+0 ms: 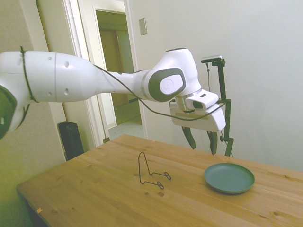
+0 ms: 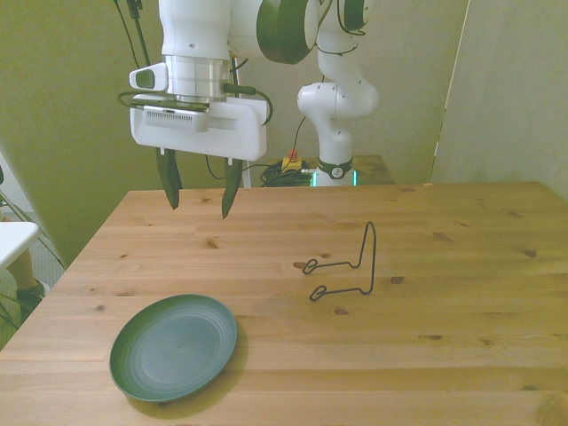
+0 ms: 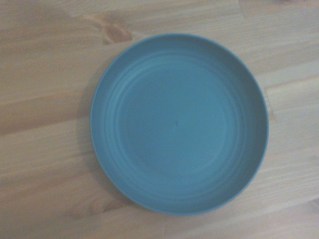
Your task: Load the plate
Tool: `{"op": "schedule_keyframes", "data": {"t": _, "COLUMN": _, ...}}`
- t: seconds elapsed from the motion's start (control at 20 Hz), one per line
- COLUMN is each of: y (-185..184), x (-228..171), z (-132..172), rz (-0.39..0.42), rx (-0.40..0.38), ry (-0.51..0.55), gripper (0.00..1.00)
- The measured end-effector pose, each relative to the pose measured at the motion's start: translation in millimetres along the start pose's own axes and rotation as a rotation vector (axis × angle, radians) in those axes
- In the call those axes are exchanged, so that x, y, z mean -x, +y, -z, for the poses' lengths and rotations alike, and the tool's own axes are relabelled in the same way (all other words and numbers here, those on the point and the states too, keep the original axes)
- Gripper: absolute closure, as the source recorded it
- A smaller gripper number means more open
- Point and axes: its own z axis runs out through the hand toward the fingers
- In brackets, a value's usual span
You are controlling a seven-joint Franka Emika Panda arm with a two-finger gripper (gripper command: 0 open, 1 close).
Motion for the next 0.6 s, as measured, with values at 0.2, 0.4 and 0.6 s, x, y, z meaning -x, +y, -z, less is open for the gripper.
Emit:
{"op": "schedule_keyframes", "data": {"t": 0.2, "y": -16, "x": -14, "z": -14, "rz": 0.003, "rx": 0.023, "ry": 0.025, "gripper": 0.00}}
{"op": "schedule_keyframes", "data": {"t": 0.4, "y": -27, "x": -3, "z": -26, "rz": 0.032, "rx": 0.049, "ry": 0.015, "gripper": 0.00}}
{"op": "schedule_keyframes", "data": {"t": 0.6, "y": -49, "x": 20, "z": -34, "rz": 0.070, "rx": 0.104, "ry": 0.043, "gripper": 0.00}}
